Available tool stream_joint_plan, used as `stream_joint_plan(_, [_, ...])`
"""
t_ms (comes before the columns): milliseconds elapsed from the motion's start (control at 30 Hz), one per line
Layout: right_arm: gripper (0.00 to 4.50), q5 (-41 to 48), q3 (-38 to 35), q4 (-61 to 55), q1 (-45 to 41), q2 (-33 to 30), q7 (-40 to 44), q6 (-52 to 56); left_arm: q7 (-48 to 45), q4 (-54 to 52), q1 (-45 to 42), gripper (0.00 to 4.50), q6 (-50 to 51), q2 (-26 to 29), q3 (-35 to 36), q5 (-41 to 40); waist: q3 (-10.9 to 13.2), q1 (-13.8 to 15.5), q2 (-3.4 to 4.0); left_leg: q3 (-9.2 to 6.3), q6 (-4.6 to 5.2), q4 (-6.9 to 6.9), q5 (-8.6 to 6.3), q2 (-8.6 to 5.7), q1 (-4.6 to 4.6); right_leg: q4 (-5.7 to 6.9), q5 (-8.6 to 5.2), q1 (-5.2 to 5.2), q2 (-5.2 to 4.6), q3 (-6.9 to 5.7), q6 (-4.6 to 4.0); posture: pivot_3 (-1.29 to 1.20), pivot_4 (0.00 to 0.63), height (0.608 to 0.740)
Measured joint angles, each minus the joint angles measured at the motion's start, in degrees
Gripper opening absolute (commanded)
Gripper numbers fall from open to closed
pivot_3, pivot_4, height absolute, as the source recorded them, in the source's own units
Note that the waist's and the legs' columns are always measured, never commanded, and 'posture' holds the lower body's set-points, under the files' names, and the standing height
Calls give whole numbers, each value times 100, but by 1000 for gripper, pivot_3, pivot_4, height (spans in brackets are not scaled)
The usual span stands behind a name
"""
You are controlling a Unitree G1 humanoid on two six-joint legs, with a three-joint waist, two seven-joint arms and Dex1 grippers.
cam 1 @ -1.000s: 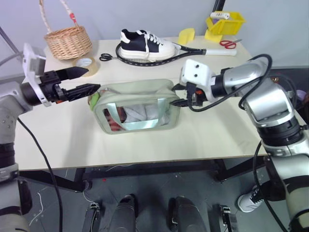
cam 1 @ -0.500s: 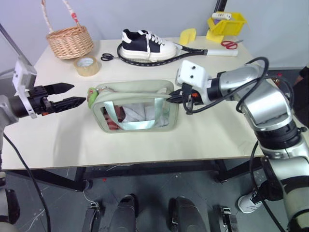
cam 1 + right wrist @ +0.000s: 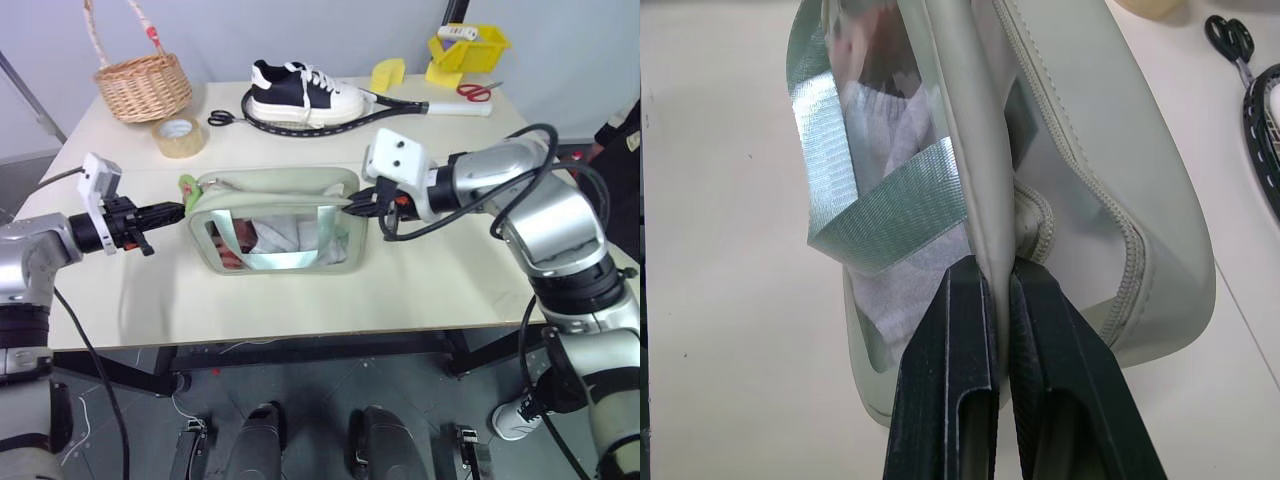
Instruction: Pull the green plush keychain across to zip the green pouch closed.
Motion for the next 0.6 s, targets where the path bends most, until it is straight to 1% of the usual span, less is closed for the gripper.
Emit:
stream_joint_plan(167, [0,16,0,-10,25,-30,-50,-6,0,0,-29,48,18,-44,6,28,0,5,0,0,0,1,0,0,0,0,0,0,0,0,0,0,150,740])
stream_joint_plan(267, [0,43,0,-50,37,-46,-58,-6,-13,31,-32,894,216,-44,104,-85,0,3,0,0,0,1,0,0,0,0,0,0,0,0,0,0,150,740])
stream_joint_plan(333, [0,47,0,-60,39,-62,-64,-7,-5,66,-57,1798,328,-33,202,-142,0,3,0,0,0,1,0,0,0,0,0,0,0,0,0,0,150,740])
stream_joint_plan(400, [0,49,0,-62,44,-78,-82,-7,31,73,-70,2903,356,-22,281,-185,0,4,0,0,0,1,0,0,0,0,0,0,0,0,0,0,150,740])
stream_joint_plan(433, [0,49,0,-62,47,-83,-92,-8,145,189,-139,3343,296,-30,290,-148,0,5,0,0,0,1,0,0,0,0,0,0,0,0,0,0,150,740])
stream_joint_plan(533, [0,54,0,-62,49,-86,-99,-16,380,393,-283,3343,29,-103,293,39,0,15,0,0,0,4,0,0,1,1,0,3,0,0,0,0,150,740])
stream_joint_plan(600, [0,57,0,-63,51,-86,-104,-21,519,503,-376,3343,-158,-297,274,137,0,25,-1,0,0,6,0,-1,1,1,1,4,0,0,1,0,150,740])
